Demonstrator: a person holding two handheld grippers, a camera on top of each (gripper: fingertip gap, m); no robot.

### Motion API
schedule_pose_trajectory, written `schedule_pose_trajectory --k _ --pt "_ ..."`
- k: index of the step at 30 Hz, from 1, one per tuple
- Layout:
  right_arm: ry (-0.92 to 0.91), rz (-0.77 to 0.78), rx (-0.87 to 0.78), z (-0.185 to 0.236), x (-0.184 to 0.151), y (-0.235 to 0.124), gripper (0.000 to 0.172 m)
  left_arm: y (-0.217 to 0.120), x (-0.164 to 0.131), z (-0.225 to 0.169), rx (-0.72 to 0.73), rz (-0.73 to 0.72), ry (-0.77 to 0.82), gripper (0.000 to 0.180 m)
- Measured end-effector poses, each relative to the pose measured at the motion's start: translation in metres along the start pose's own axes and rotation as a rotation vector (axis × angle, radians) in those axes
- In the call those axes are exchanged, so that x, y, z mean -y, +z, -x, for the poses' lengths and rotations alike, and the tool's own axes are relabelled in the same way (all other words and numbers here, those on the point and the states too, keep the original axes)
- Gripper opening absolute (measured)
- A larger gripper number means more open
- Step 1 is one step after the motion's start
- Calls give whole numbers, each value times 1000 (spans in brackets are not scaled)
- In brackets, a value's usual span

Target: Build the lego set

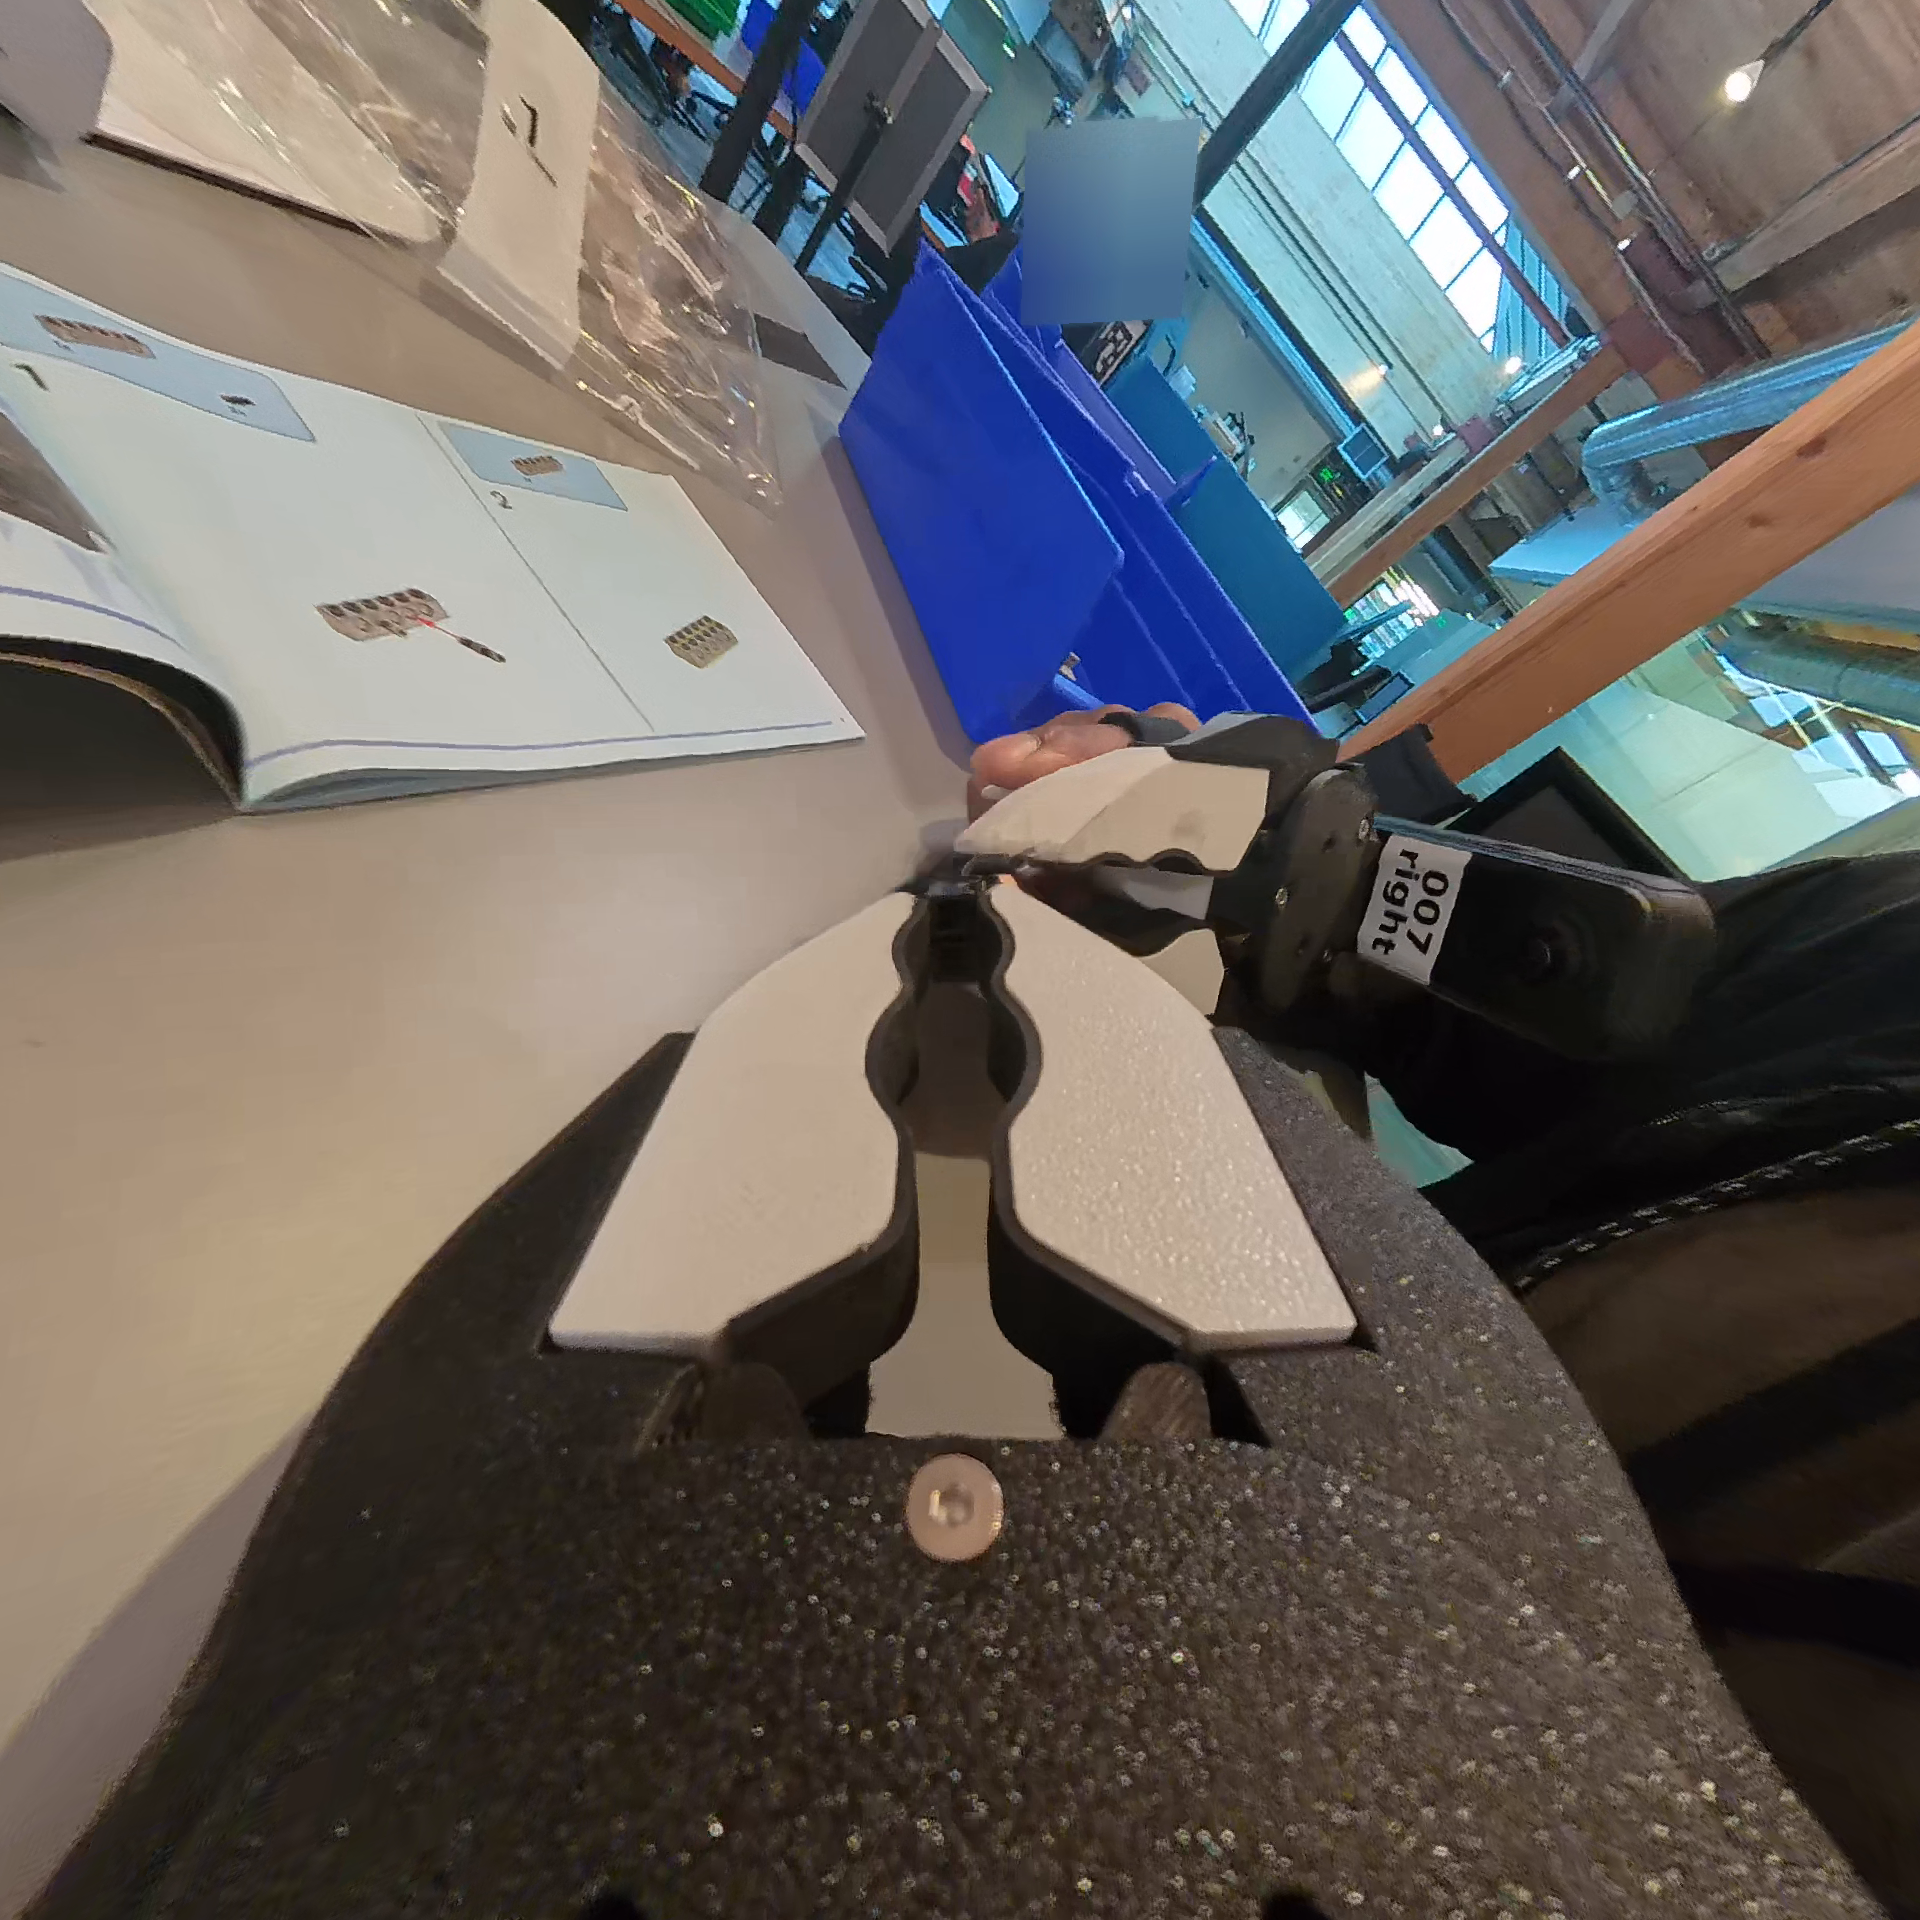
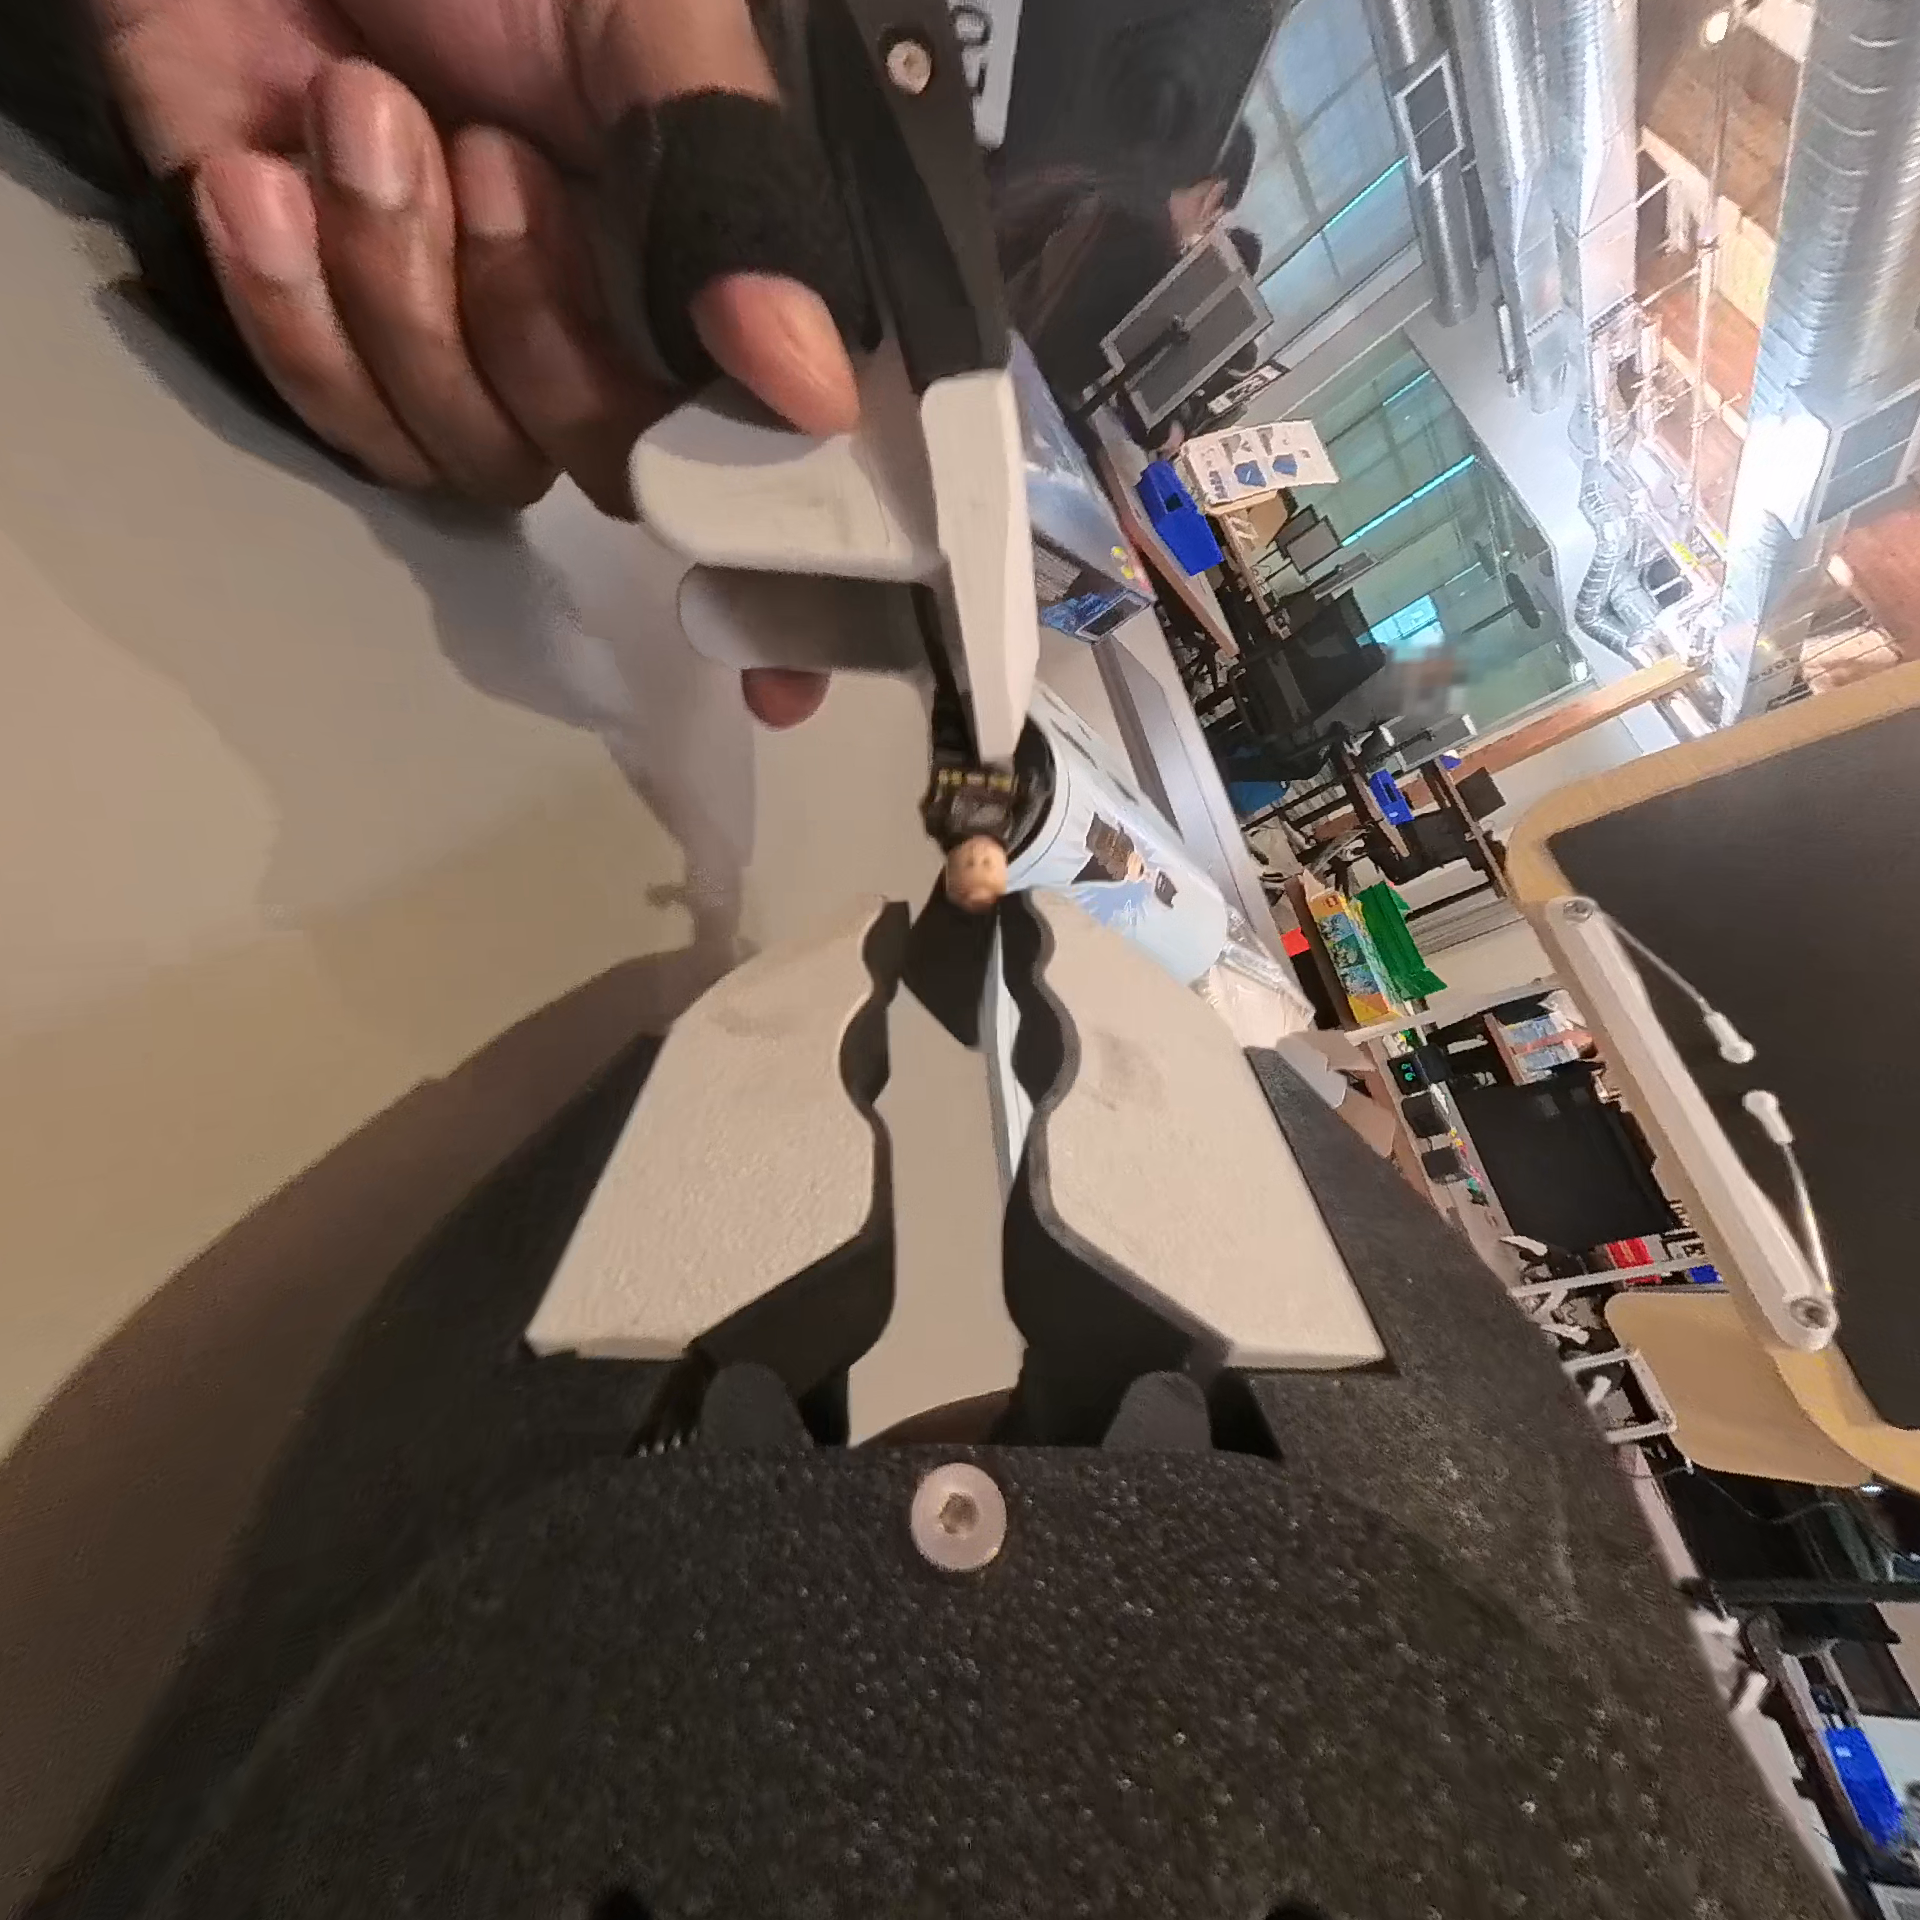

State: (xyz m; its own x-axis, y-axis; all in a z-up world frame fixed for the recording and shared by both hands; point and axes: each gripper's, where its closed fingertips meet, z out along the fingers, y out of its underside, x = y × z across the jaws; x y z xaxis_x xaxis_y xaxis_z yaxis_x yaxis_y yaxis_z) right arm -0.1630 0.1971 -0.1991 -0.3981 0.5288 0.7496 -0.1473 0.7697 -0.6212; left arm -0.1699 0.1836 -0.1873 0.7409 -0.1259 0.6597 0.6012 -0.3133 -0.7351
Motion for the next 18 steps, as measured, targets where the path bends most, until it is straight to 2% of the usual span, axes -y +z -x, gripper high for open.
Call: schedule_pose_trajectory --k 9,18 --pt "99 102 229 18 -25 0 19 -20 10 23 86 -49 -60 8" --pt "170 158 458 30 -35 11 18 -24 10 27 93 -55 -98 8"
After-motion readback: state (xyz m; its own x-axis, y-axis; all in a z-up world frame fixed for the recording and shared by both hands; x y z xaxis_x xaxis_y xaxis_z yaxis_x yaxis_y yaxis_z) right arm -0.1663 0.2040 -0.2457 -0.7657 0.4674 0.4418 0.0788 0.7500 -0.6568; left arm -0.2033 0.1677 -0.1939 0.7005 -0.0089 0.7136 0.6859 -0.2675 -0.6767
